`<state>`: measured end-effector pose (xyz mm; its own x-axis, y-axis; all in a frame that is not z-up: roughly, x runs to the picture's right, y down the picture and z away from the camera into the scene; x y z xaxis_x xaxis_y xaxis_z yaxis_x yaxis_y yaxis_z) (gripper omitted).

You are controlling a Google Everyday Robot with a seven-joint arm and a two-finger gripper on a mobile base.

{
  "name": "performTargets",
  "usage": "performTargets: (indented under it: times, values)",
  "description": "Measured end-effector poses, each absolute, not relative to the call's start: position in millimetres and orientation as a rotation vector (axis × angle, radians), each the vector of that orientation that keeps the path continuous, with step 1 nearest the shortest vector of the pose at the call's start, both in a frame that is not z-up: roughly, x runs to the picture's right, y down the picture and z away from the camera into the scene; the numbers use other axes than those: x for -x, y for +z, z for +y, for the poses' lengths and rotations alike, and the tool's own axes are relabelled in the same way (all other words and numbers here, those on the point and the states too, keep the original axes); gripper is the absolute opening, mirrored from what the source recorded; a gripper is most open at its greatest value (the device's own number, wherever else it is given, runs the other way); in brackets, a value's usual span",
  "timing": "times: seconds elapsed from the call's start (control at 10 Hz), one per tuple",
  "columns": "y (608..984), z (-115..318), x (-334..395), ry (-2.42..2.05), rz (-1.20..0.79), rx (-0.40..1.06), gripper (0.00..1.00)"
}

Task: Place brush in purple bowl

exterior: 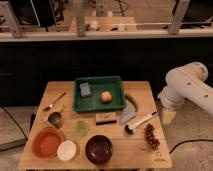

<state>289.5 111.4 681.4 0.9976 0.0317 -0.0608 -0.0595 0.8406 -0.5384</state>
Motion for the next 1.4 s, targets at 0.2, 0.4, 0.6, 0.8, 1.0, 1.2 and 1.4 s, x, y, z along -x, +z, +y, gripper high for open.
performTargets:
  times: [0.2, 0.4, 0.6, 0.8, 1.0, 1.2, 1.4]
  values:
    - [682, 115, -268, 0.006, 0.049, 0.571, 0.8]
    - [683, 115, -251, -0.021, 0.047, 0.572, 0.8]
    - [684, 116, -253, -0.035, 0.045, 0.574, 0.8]
    - [684, 118, -264, -0.066, 0.042, 0.578, 0.8]
    - [687, 121, -242, -0.092, 0.02, 0.584, 0.8]
    - [688, 122, -228, -0.101, 0.007, 0.586, 0.8]
    - [689, 122, -232, -0.14, 0.002, 0.585, 0.8]
